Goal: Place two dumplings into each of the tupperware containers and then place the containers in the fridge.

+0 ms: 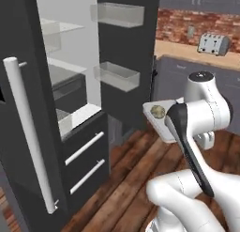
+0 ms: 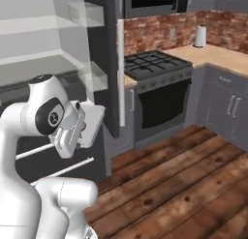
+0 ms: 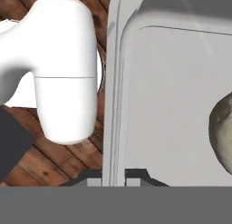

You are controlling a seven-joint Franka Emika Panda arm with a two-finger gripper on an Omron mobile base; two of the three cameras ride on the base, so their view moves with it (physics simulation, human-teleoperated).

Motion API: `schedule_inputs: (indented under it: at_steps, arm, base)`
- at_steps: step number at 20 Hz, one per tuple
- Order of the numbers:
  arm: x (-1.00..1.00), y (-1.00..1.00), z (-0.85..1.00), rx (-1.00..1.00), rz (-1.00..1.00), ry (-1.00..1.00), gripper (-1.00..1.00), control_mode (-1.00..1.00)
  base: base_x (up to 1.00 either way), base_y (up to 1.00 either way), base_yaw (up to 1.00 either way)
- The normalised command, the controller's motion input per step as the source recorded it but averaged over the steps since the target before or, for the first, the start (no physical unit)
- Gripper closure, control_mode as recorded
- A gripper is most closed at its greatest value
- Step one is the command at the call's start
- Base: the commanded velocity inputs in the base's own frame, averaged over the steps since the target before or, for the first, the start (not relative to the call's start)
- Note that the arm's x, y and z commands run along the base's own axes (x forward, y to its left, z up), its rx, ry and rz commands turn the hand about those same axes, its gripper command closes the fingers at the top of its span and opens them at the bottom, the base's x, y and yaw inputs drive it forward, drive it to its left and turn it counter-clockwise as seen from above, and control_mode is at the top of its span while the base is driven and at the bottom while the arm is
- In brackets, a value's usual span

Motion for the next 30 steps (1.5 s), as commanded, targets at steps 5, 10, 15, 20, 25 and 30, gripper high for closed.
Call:
schedule_inputs:
  at_steps: [5,10,15,20,25,30]
  arm:
    - [0.00,0.00,0.00,0.00,0.00,0.00,1.00,1.00]
    - [0.00,0.00,0.00,0.00,0.00,0.00,1.00,1.00]
    - [0.00,0.00,0.00,0.00,0.00,0.00,1.00,1.00]
    - [0.00,0.00,0.00,0.00,0.00,0.00,1.00,1.00]
    - [0.00,0.00,0.00,0.00,0.00,0.00,1.00,1.00]
    - [0.00,0.00,0.00,0.00,0.00,0.00,1.00,1.00]
  base:
    - [0.63,-0.43,0.55]
    - [0.00,-0.01,0.72]
    - [0.47,-0.08,0.51]
    - [0.81,-0.34,0.32]
    - [0.58,-0.17,0.18]
    - [0.64,-0.05,0.03]
